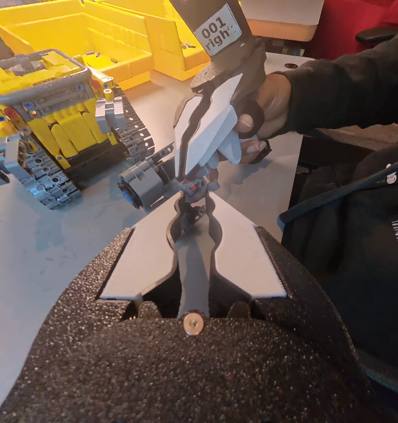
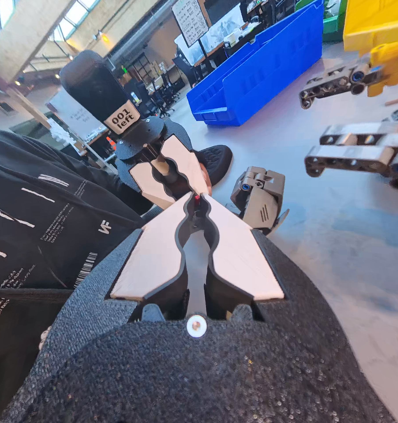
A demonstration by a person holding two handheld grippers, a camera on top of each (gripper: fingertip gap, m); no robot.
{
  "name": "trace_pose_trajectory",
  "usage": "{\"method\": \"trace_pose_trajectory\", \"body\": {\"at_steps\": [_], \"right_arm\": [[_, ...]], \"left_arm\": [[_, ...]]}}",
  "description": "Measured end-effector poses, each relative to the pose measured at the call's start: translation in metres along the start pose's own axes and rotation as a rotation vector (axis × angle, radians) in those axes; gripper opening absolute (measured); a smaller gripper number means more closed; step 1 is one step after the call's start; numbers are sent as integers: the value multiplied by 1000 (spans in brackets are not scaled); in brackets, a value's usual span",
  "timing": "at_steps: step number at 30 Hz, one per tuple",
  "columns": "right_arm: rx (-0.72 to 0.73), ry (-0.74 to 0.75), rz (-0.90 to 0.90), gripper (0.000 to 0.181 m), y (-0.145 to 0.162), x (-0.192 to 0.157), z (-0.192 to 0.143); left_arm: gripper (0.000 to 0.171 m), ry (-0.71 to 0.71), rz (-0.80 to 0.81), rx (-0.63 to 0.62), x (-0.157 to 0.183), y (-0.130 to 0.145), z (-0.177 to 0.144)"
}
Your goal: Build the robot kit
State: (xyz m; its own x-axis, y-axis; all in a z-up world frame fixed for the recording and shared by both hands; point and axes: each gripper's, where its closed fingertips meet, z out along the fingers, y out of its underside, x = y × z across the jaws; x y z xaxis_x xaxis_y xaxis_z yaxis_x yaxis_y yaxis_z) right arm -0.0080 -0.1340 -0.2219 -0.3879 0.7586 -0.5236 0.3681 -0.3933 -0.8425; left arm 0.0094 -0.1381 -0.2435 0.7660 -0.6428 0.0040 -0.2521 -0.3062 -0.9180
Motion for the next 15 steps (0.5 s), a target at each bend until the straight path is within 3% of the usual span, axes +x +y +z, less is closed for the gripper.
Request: {"method": "trace_pose_trajectory", "body": {"at_steps": [6, 15], "right_arm": [[4, -39, 93, 4, 7, 2, -9], [-221, 78, -243, 5, 20, 1, -25]], "left_arm": [[15, -9, -7, -3, 2, 4, 8], [14, -11, 64, -19, 7, 6, 13]]}}
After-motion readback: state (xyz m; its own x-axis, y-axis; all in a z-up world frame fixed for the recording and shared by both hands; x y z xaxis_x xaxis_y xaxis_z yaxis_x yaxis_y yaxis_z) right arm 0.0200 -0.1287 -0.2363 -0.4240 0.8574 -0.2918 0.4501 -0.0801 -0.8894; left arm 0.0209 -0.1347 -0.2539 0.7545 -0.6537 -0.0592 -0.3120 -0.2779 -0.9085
